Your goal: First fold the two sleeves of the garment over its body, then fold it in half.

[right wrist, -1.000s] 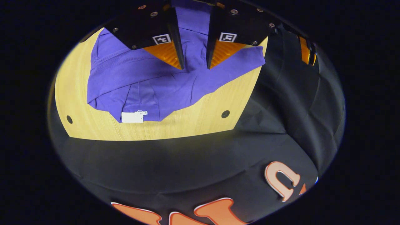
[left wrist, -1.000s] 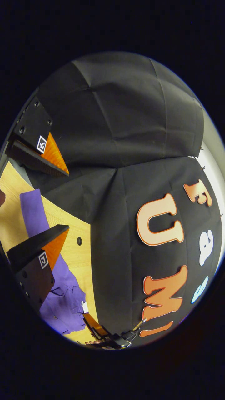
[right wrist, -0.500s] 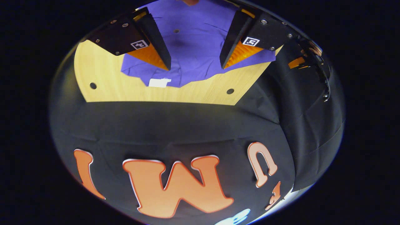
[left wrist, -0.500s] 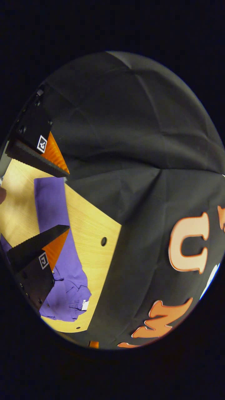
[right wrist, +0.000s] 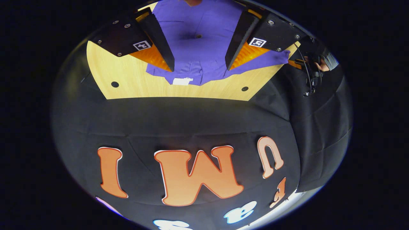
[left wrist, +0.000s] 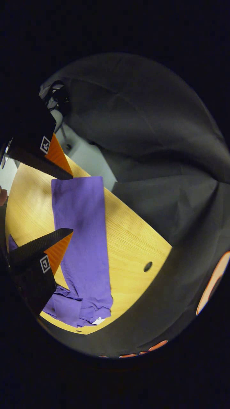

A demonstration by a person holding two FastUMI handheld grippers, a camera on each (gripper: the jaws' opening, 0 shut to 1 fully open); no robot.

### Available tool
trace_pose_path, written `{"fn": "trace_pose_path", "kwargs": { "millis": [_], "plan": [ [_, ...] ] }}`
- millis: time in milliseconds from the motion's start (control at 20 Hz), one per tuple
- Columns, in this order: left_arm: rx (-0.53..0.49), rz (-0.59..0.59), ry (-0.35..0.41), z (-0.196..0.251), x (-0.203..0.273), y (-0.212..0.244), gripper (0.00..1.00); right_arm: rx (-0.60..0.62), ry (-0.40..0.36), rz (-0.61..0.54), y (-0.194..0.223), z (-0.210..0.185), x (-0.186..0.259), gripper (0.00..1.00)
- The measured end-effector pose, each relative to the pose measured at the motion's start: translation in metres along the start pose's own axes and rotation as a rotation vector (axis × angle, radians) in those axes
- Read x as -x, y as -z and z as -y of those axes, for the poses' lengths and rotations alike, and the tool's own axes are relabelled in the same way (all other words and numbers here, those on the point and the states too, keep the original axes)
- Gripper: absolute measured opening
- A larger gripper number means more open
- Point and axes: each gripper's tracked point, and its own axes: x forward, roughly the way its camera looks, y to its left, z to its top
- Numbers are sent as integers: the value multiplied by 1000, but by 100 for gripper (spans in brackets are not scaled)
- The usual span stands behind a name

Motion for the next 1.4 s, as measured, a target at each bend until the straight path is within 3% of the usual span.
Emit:
{"fn": "trace_pose_path", "kwargs": {
  "millis": [250, 500, 600, 850, 1000, 1150, 1200, 1400],
  "plan": [
    [40, -105, 10, -14, -36, 5, 98, -14, 85, 3, 7, 24, 24, 95],
    [6, -95, -79, -25, -59, -4, 97, -115, 167, -30, 31, 34, 32, 95],
    [9, -125, -128, -26, -58, -3, 91, -137, 183, -37, 36, 32, 35, 95],
    [-7, -179, -95, -12, -59, 2, 36, -132, 179, -20, 37, 26, 44, 95],
    [-27, -198, -58, 1, -60, 6, 13, -128, 185, -11, 30, 38, 52, 95],
    [-40, -147, -1, 25, -35, -3, 12, -148, 211, -10, 34, 59, 57, 95],
    [-68, -106, 33, 39, -22, -9, 13, -167, 212, -6, 35, 66, 55, 95],
    [-202, -6, 52, 89, 30, -24, 12, -226, 198, 16, 31, 76, 60, 95]
  ]
}}
